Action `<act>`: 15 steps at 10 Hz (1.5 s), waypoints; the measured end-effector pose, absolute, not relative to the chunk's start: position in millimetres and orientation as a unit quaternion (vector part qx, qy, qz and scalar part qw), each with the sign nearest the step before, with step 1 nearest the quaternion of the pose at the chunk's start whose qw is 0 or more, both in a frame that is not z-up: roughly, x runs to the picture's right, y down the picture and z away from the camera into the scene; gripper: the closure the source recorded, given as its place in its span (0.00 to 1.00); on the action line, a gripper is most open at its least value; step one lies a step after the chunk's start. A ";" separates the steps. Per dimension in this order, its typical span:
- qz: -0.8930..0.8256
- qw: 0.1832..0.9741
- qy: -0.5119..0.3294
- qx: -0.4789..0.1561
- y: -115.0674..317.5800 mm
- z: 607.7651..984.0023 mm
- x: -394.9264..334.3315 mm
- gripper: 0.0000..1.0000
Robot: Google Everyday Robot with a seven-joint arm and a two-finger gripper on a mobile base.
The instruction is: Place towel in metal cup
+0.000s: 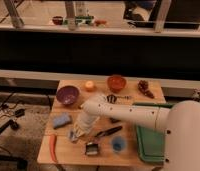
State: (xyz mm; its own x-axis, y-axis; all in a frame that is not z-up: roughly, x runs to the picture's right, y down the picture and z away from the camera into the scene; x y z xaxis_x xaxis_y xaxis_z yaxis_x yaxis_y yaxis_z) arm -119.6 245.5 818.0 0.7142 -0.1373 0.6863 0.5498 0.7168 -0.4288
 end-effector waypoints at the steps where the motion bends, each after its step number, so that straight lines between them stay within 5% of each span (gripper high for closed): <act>1: -0.197 0.869 -0.323 -0.320 244.5 817.4 -119.7 0.92; 5: -0.198 0.875 -0.320 -0.304 237.4 806.6 -115.5 0.92; 15: -0.145 0.928 -0.287 -0.191 124.3 693.6 -45.5 0.92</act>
State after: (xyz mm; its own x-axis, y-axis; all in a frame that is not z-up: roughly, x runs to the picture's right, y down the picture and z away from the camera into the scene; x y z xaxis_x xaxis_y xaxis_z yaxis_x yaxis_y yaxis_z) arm -45.5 124.3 693.6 0.7934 -0.1600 0.5873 0.3788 0.8850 -0.2706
